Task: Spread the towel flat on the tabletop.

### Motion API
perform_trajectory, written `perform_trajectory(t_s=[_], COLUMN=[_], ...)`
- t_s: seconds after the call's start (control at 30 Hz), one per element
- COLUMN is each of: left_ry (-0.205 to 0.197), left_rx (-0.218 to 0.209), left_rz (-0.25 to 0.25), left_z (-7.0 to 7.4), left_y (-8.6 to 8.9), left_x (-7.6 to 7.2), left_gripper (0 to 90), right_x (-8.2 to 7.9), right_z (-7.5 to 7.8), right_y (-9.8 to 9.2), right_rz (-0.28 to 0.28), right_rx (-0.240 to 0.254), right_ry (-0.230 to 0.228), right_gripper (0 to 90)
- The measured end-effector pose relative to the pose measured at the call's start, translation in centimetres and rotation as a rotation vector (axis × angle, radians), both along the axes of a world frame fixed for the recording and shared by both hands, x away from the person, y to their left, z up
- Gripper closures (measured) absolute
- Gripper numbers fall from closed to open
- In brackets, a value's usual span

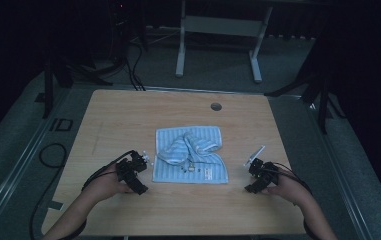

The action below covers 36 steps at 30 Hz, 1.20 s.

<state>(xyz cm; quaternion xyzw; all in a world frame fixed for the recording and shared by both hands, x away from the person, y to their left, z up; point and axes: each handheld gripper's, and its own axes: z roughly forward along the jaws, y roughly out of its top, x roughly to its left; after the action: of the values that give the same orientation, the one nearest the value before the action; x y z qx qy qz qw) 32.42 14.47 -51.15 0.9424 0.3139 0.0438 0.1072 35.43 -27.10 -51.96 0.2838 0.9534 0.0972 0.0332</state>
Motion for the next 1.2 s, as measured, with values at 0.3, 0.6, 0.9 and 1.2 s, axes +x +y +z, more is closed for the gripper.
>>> perform_trajectory(t_s=[0.3,0.6,0.9,1.2], left_ry=[0.009,-0.026,-0.075,-0.098], left_rx=[0.007,-0.006,-0.017,-0.032], left_rz=[-0.032,-0.065,-0.053,-0.070], left_z=[-0.1,0.9,1.6,1.0], left_y=[-2.5,-5.5,-8.0,-9.6], left_x=[1.2,2.7,4.6,5.4], left_gripper=[19.7,19.7,21.8,23.6], right_x=[1.0,3.2,5.3,6.9], right_z=[0.4,1.4,2.0,2.9], right_y=[1.6,4.7,8.6,12.4], right_rz=[0.024,0.065,0.105,0.137], right_rx=[-0.002,-0.017,-0.037,0.007], right_ry=[0.010,0.016,0.035,0.033], right_gripper=[34.9,36.2,36.6,36.7])
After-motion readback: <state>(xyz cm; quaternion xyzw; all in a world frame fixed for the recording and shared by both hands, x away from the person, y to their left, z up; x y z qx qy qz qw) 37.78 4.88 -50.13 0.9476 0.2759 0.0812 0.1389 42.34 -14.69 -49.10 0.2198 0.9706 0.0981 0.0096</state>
